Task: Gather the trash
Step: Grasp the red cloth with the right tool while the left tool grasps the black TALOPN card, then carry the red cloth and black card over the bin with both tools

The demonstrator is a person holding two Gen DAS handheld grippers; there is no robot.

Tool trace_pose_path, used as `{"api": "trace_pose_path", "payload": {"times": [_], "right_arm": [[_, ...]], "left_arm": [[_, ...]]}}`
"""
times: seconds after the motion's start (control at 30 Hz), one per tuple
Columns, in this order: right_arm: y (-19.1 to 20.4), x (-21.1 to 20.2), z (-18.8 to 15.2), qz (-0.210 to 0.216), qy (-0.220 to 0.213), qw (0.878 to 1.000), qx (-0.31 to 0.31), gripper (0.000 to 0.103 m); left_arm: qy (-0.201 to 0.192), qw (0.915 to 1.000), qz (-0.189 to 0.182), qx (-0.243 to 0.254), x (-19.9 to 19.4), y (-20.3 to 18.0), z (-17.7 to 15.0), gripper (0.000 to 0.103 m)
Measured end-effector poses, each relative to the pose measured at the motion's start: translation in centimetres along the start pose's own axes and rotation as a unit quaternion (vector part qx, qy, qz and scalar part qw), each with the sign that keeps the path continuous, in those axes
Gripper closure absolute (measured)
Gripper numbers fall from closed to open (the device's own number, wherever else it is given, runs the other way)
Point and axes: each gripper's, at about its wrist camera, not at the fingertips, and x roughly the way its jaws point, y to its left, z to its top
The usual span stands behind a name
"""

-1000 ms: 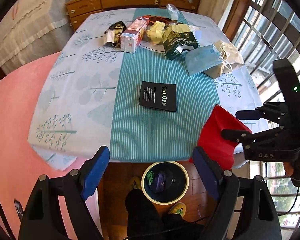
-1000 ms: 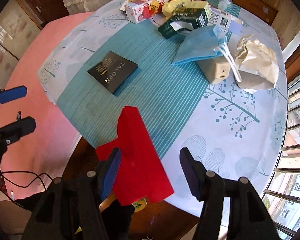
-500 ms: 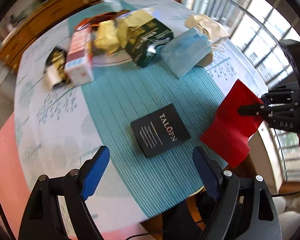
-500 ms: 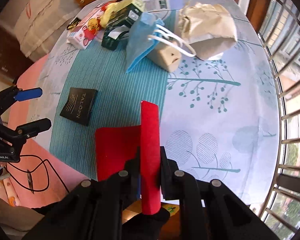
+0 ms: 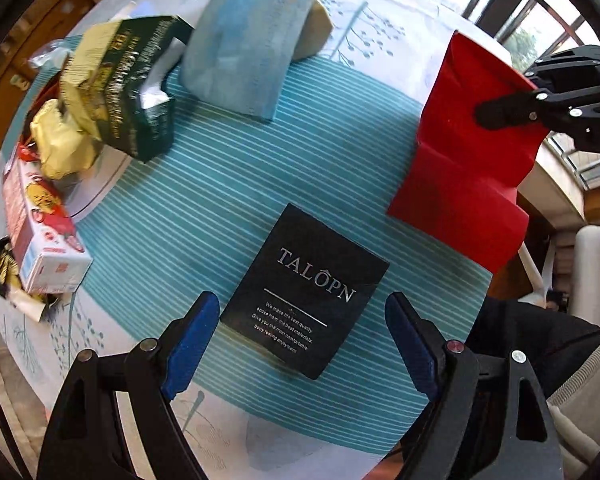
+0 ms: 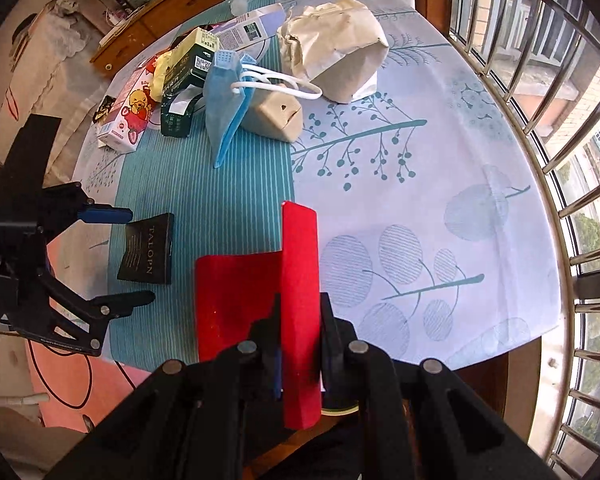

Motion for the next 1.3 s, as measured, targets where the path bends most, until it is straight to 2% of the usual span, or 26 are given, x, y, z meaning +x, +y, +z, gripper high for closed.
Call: {"api": "trace_pose_path", "payload": {"times": [0.17,0.3,0.33,0.47,0.73,1.0,1.1,1.17,1.3], "right_arm": [[-0.4,0.1,-0.4,0.002,-0.009,1.000,0.030,0.090],[-0.8,0.1,-0.9,0.000,-0.010,0.999,0.045,0.090],[-0.9,0.2,-0.9,0.001,-0.011,0.999,0.048,0.090],[-1.0,0.2,-1.0,0.004,-0.014,0.998,0.058,0.090],[-0.2,-0.6,-0.5,0.014,-0.016,0.999,0.041,0.090],[1.4,-3.7,-0.5,0.044,-0.027,0.998,-0.028,0.090],[1.8,-5.6,-1.1,0.060,-0.028,0.996,-0.063,0.090],[1.8,-7.0,-1.7,0.067,-0.030,0.993,-0.089,0.090],[1.2,-10.2,-3.5,0.080,-0.042,0.987,-0.136,0.090]], "left_arm": [[0.008,0.9997,-0.004,0.021,0.8,0.1,0.7,0.022],[0.002,0.9998,0.004,0.021,0.4,0.5,1.5,0.039],[0.003,0.9999,0.003,0.015,0.3,0.7,1.6,0.042],[0.001,0.9997,0.000,-0.025,-0.1,1.8,1.5,0.043],[-0.042,0.9923,-0.004,-0.116,-4.9,4.2,-0.4,0.044],[-0.082,0.9741,0.002,-0.211,-10.1,3.0,-3.2,0.044],[-0.098,0.9637,0.013,-0.248,-11.7,0.2,-4.2,0.044],[-0.111,0.9545,0.020,-0.276,-12.5,-3.4,-5.1,0.044],[-0.133,0.9358,0.029,-0.325,-14.1,-7.7,-6.4,0.044]]}}
